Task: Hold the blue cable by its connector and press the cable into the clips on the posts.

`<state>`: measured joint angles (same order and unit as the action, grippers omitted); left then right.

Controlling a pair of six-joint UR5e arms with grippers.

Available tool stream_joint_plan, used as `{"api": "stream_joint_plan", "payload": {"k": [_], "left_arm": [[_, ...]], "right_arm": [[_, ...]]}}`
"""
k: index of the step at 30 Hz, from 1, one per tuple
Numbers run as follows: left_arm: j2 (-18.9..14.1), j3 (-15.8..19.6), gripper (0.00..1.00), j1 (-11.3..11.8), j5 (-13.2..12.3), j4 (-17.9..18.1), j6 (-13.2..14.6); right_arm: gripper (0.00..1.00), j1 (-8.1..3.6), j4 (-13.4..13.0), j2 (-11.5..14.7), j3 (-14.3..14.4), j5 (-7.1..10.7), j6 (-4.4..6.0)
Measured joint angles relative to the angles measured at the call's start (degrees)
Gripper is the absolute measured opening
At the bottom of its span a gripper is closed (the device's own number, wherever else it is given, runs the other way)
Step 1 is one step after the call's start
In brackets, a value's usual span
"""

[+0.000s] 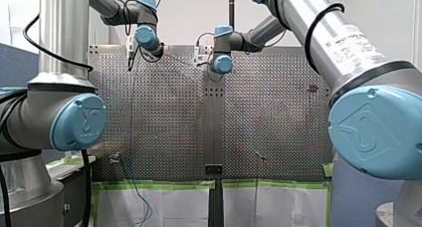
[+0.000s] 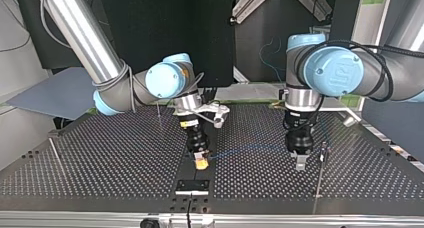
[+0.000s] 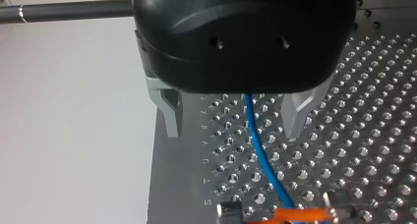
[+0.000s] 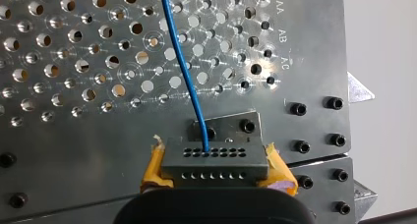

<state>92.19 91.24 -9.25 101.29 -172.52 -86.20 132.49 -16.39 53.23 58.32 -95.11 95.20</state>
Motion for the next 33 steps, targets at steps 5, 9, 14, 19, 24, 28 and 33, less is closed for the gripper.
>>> {"api": "stream_joint_plan", "payload": {"k": [5,9,14,19,24,28,33], "left_arm": [[0.2,-0.1,1.0,-0.1,0.2,0.1,0.1],[0.2,0.0,1.0,-0.1,0.4,0.2,0.1],[0.2,0.0,0.8,-0.1,0.9,0.4,0.4],[0.2,0.0,0.19,-0.3,1.6,1.1,1.8],[0.2,0.0,0.0,-0.7,3.3,1.3,3.1],[0.2,0.1,0.0,-1.0,3.7,1.8,3.3],[0.2,0.8,0.0,-1.2,3.7,2.6,2.6]], "right_arm": [[0.0,0.1,0.1,0.0,0.0,0.0,0.0],[0.0,0.19,0.3,0.0,0.0,0.0,0.0],[0.0,0.43,0.5,0.0,0.0,0.0,0.0],[0.0,0.4,0.6,0.0,0.0,0.0,0.0],[0.0,0.28,0.6,0.0,0.0,0.0,0.0],[0.0,0.25,0.6,0.0,0.0,0.0,0.0],[0.0,0.24,0.6,0.0,0.0,0.0,0.0]]}}
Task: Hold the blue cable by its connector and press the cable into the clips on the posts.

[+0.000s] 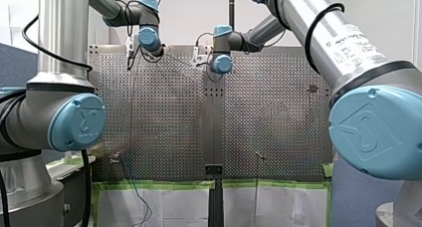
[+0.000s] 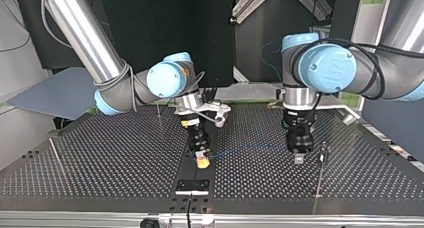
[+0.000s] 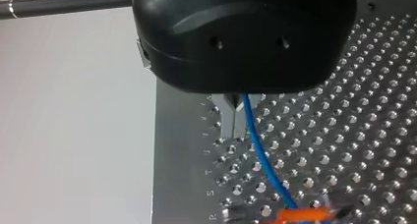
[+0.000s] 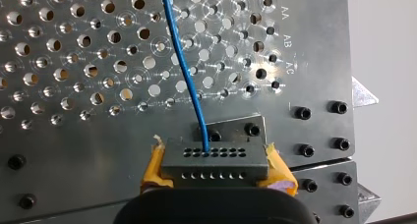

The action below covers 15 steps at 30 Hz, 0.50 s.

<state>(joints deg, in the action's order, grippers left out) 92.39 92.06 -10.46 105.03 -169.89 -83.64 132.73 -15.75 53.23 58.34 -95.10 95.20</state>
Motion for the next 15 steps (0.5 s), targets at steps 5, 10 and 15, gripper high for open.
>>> {"api": "stream_joint_plan", "payload": {"k": [5,10,15], "left_arm": [[0.0,0.6,0.0,-0.2,-0.1,0.5,-0.5],[0.0,1.8,0.0,-0.7,-0.1,1.5,-0.7],[0.9,3.9,0.0,-1.5,0.1,3.6,-1.0]], "right_arm": [[0.0,-0.17,0.1,0.0,0.3,0.03,0.02],[0.0,-0.29,0.2,0.0,1.2,-0.02,0.29],[0.0,-0.59,0.2,0.0,3.6,-0.79,0.38]]}}
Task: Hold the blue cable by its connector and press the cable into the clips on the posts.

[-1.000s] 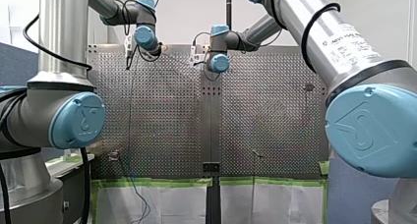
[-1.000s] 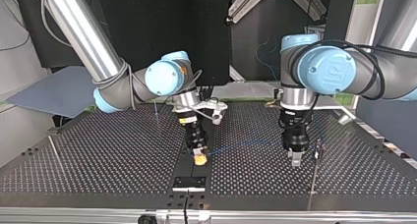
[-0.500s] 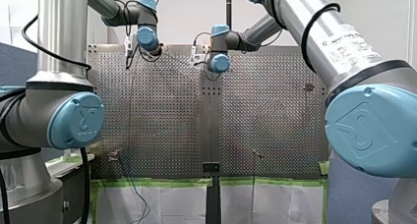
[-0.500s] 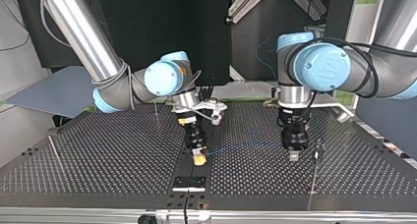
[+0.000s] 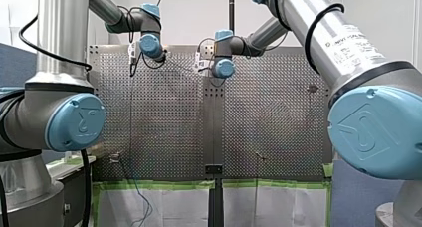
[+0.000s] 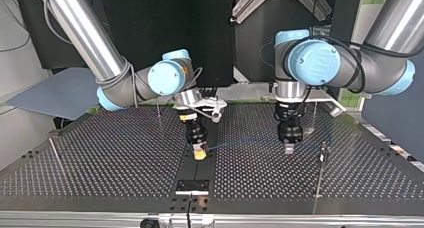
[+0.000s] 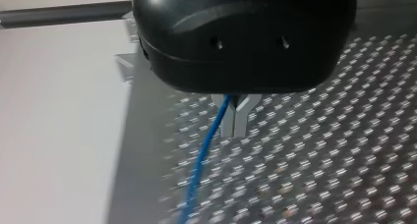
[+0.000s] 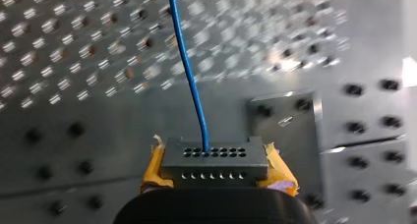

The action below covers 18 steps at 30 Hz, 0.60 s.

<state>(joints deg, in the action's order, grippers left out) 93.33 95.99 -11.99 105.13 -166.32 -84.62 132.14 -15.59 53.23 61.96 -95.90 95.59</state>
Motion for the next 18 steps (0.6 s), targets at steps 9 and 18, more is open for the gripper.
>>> {"api": "stream_joint_plan", "payload": {"k": [9,18], "left_arm": [[4.8,1.2,0.0,-3.8,2.8,1.6,0.5],[8.6,5.6,0.0,-7.8,4.9,6.5,-0.2]], "right_arm": [[0.0,-0.32,-0.7,0.1,5.3,-3.55,-0.32],[0.0,-0.39,-3.8,0.2,10.2,-4.95,-1.14]]}}
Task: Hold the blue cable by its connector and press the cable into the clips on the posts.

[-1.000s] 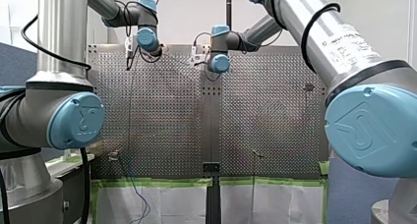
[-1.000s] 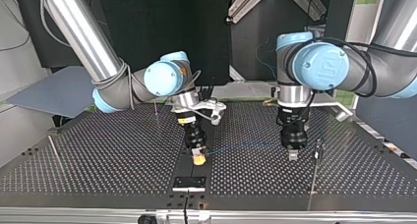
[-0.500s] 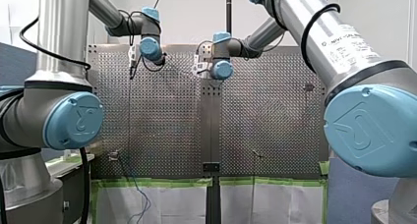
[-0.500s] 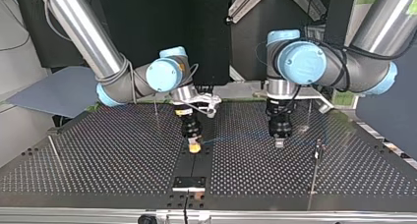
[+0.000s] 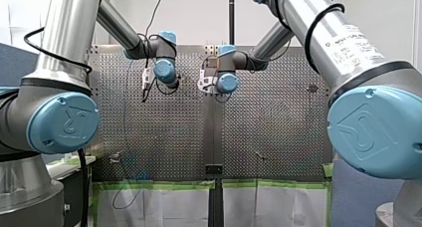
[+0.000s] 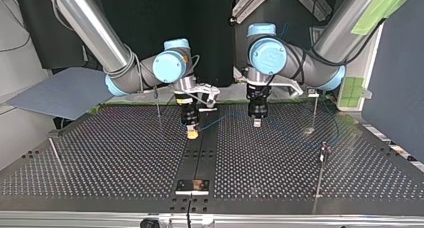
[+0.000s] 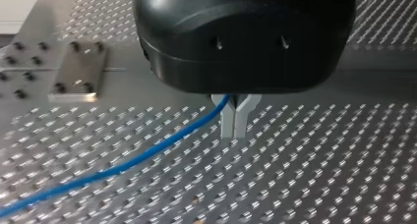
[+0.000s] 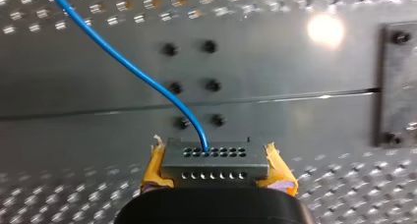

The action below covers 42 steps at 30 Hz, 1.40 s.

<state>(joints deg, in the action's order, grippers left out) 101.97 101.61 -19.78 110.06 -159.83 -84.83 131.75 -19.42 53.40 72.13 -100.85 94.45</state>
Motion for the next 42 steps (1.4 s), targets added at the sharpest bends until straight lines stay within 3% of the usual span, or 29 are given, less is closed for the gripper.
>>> {"api": "stream_joint_plan", "payload": {"k": [7,14,20,24,28,34,42], "left_arm": [[1.6,3.9,0.0,-0.8,-0.3,3.9,0.1],[5.3,7.9,0.0,-2.6,-0.3,8.0,-0.5],[7.2,9.1,0.0,-4.0,0.2,11.3,-0.6],[8.7,9.4,0.0,-5.0,0.4,12.7,-0.8],[10.6,9.4,0.0,-6.2,0.5,14.0,-1.1],[13.6,9.5,0.0,-7.9,1.5,16.8,-2.6],[14.6,9.5,0.0,-9.1,1.9,18.4,-3.0]], "right_arm": [[0.0,0.0,-3.3,0.0,4.1,-0.49,0.03],[0.0,-0.42,-7.5,0.0,8.4,-1.23,0.58],[0.0,-1.04,-10.6,-0.1,11.9,-3.51,-0.95],[0.0,-1.7,-12.1,-0.2,14.1,-4.1,-1.24],[0.0,-2.56,-14.2,-0.2,16.3,-4.17,-1.04],[0.0,-4.37,-17.6,-0.6,19.7,-4.09,0.14],[0.0,-5.5,-22.4,-4.6,24.5,-4.06,0.42]]}}
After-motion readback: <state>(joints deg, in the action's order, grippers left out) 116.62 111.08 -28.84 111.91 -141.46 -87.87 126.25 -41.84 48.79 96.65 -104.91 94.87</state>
